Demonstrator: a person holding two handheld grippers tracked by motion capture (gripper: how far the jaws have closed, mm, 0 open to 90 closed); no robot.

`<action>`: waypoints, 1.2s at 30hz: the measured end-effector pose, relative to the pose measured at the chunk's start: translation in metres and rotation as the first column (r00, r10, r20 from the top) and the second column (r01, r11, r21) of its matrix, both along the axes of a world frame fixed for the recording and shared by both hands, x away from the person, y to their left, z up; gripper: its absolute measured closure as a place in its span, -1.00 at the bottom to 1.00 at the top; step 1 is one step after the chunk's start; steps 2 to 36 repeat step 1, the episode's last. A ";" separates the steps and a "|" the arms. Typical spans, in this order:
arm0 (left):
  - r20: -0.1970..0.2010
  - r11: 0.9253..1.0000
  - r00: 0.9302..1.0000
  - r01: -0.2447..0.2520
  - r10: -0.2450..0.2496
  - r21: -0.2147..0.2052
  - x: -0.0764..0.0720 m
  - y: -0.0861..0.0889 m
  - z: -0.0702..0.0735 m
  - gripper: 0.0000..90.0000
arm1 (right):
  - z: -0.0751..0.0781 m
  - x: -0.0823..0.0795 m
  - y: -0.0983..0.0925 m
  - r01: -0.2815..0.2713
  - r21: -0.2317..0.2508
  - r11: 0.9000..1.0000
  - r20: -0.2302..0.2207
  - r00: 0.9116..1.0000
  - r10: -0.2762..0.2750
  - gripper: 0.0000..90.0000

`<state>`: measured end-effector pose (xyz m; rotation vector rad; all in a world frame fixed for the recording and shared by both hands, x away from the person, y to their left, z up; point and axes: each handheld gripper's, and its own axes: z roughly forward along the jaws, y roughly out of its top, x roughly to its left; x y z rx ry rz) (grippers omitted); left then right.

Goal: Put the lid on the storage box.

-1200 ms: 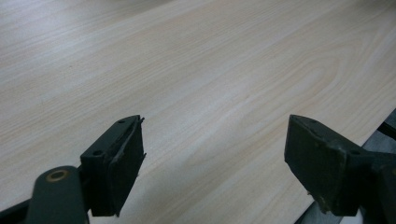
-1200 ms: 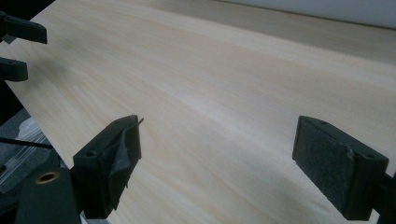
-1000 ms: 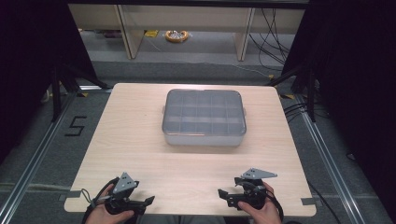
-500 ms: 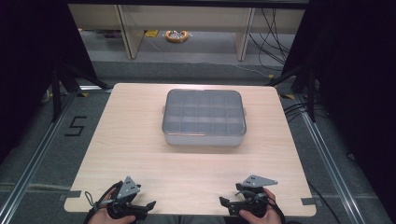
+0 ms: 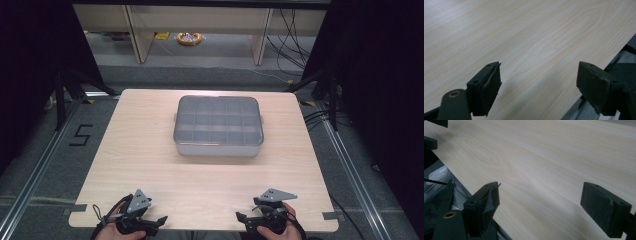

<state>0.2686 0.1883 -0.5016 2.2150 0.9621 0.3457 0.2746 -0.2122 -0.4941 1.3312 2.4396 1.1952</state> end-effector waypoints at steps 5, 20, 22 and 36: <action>0.000 1.000 1.000 0.000 0.000 0.000 0.000 0.000 0.000 -0.57 | 0.000 0.001 -0.001 -0.007 -0.005 1.000 0.010 1.000 0.007 -0.63; 0.000 1.000 1.000 0.000 0.000 0.000 0.000 0.000 0.000 -0.57 | 0.000 0.001 -0.001 -0.007 -0.005 1.000 0.010 1.000 0.007 -0.63; 0.000 1.000 1.000 0.000 0.000 0.000 0.000 0.000 0.000 -0.57 | 0.000 0.001 -0.001 -0.007 -0.005 1.000 0.010 1.000 0.007 -0.63; 0.000 1.000 1.000 0.000 0.000 0.000 0.000 0.000 0.000 -0.57 | 0.000 0.001 -0.001 -0.007 -0.005 1.000 0.010 1.000 0.007 -0.63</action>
